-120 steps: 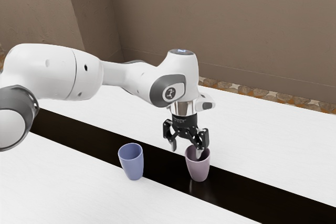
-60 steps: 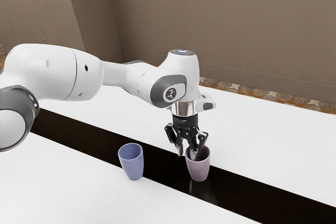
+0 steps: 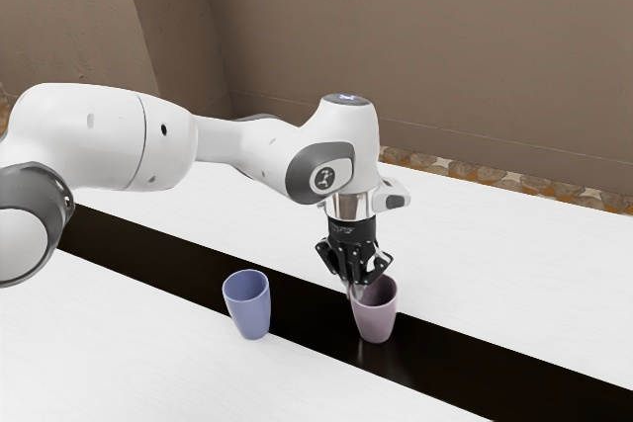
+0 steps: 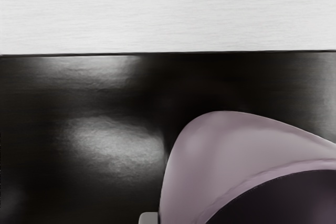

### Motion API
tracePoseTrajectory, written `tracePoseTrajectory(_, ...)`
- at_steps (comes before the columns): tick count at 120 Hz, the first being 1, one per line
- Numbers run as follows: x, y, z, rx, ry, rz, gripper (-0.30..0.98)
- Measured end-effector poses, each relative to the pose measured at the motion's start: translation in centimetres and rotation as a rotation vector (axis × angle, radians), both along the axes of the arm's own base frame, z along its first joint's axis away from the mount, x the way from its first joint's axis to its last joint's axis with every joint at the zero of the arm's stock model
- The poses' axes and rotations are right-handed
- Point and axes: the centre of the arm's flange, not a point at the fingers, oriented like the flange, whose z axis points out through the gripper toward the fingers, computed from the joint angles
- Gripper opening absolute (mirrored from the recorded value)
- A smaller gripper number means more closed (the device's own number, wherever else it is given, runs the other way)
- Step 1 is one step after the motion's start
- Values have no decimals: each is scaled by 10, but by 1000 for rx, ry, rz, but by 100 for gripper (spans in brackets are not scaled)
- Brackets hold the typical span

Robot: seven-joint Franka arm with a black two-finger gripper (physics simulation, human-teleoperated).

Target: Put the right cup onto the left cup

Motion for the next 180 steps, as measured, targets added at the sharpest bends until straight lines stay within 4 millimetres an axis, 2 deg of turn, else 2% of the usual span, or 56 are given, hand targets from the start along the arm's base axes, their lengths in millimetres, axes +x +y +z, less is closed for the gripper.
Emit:
tracePoseTrajectory(16, 1, 4, 12, 2, -20, 5, -8)
tracePoseTrajectory(53, -2, 17, 76, 5, -105, 18, -10)
tracePoseTrajectory(75, -15, 35, 105, 21, -125, 34, -10)
tracePoseTrajectory(97, -27, 62, 117, 37, -126, 66, -10)
tracePoseTrajectory(134, -39, 108, 126, 53, -125, 131, -10)
tracePoseTrajectory(180, -56, 150, 136, 63, -134, 190, -10)
